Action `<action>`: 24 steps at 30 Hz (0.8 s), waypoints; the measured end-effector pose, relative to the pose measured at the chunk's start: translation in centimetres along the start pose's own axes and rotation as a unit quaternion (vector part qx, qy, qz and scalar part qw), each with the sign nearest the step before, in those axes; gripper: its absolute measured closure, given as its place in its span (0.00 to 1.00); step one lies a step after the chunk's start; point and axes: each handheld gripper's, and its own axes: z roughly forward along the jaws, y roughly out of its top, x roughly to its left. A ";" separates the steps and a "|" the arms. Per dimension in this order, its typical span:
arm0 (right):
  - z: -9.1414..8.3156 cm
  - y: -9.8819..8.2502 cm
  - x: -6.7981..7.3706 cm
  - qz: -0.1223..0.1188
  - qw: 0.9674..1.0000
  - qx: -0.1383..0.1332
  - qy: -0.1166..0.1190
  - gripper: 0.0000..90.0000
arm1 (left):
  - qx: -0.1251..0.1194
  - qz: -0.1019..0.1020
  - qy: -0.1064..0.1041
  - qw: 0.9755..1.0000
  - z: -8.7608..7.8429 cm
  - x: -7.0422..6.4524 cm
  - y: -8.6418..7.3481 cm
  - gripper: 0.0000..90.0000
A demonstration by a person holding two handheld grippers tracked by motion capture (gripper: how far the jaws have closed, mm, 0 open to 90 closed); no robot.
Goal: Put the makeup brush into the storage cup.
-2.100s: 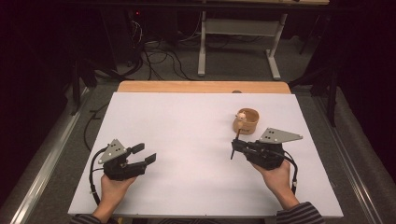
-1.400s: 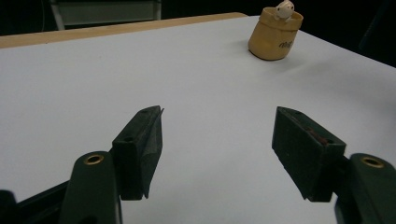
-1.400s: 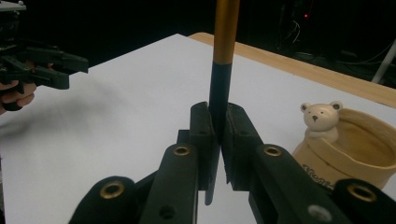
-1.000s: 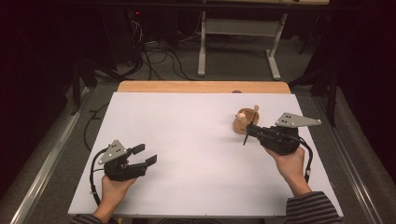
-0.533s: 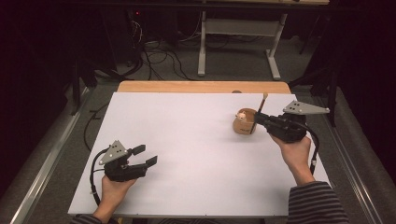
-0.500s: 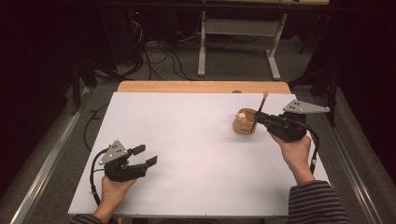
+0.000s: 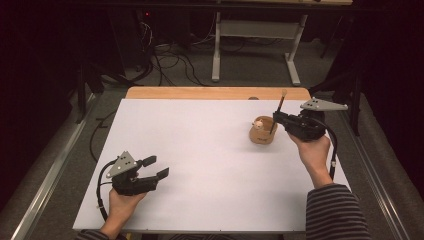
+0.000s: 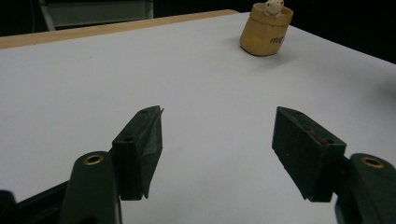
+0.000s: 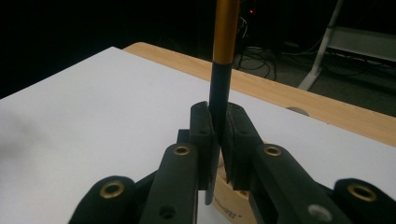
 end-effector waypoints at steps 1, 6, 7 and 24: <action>0.1 0.1 -0.2 0.000 1.000 0.001 -0.002 0.95 | 0.000 0.000 0.000 1.000 0.0 0.0 0.0 0.38; 0.5 0.2 -0.9 0.009 1.000 0.002 -0.019 0.95 | 0.001 0.002 -0.001 1.000 0.1 0.0 0.0 0.38; 0.6 0.2 -1.0 0.008 1.000 0.002 -0.022 0.95 | 0.002 0.001 -0.001 1.000 0.1 0.0 0.0 0.38; 3.2 0.3 -1.5 0.009 0.999 0.025 -0.048 0.95 | 0.002 0.002 -0.005 1.000 0.1 -0.1 0.0 0.37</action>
